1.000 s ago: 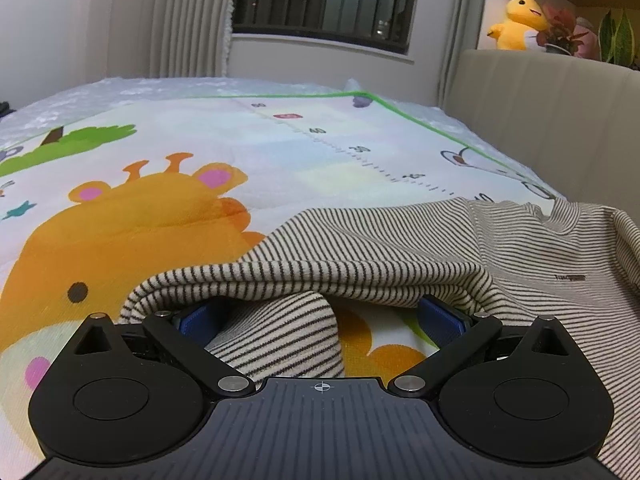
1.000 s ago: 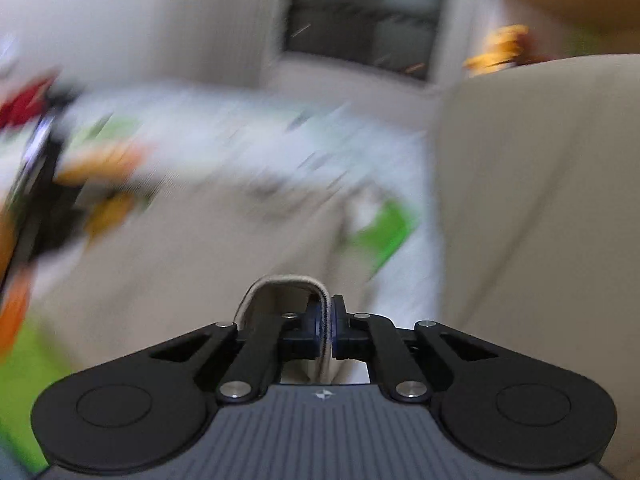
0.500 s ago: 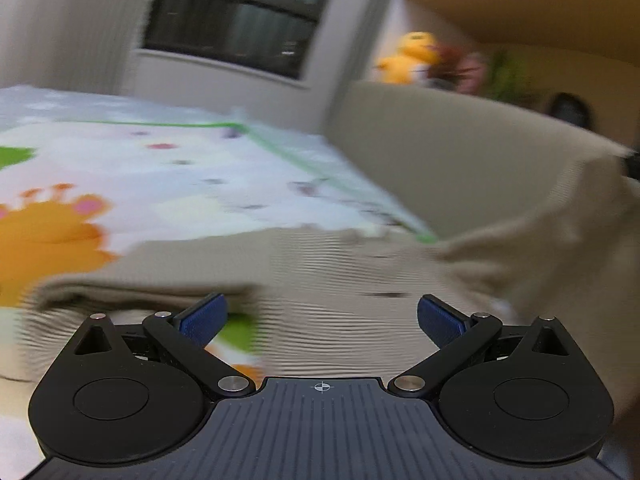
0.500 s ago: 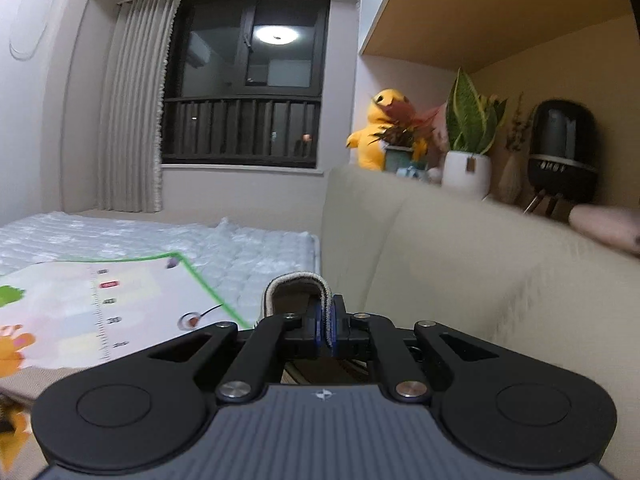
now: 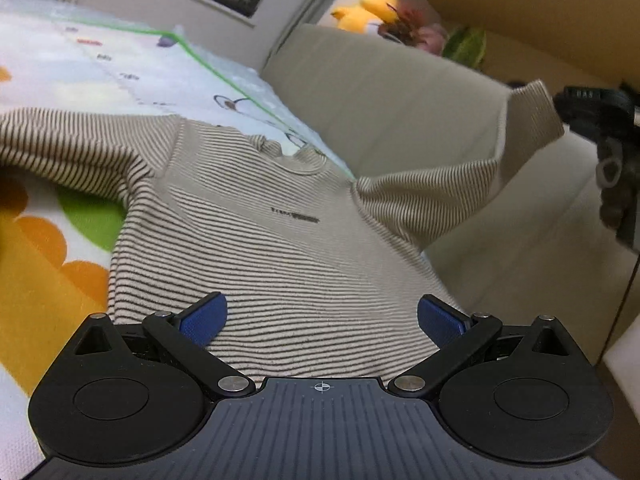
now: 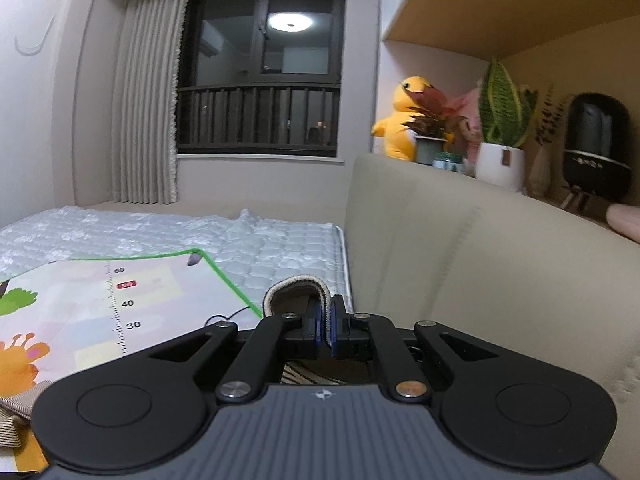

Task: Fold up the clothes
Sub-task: 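Grasp a sleeve cuff with the right gripper and lift it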

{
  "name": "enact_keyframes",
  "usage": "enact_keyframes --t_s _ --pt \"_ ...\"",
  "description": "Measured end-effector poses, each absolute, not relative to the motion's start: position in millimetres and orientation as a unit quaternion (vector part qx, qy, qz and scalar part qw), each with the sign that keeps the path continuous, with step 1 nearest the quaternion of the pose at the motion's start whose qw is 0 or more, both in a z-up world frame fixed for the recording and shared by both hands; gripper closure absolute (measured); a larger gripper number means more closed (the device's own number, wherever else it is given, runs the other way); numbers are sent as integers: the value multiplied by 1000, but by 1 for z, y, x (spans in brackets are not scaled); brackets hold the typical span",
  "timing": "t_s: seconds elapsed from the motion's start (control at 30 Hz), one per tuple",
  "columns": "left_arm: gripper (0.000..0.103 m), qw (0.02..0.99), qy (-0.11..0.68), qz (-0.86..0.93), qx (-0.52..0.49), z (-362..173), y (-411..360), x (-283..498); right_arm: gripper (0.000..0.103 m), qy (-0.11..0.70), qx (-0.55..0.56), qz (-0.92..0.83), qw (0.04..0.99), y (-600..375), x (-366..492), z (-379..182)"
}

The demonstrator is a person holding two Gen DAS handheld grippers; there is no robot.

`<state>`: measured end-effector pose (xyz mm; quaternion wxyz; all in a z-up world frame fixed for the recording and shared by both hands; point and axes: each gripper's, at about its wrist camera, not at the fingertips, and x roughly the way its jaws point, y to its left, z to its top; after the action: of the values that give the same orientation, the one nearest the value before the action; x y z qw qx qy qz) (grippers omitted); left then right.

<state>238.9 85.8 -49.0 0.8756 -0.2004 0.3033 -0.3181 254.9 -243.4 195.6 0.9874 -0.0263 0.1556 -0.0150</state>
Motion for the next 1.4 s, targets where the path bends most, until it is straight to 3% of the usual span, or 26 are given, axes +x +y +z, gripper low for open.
enact_keyframes --t_s 0.47,0.93,1.4 --pt "0 872 295 -326 -215 -50 91 236 99 162 -49 3 986 -216 251 191" --pt "0 874 299 -322 -206 -49 88 238 99 173 -91 12 981 -228 184 134" --pt "0 881 303 -311 -186 -48 81 234 99 103 -47 -2 994 -264 254 198"
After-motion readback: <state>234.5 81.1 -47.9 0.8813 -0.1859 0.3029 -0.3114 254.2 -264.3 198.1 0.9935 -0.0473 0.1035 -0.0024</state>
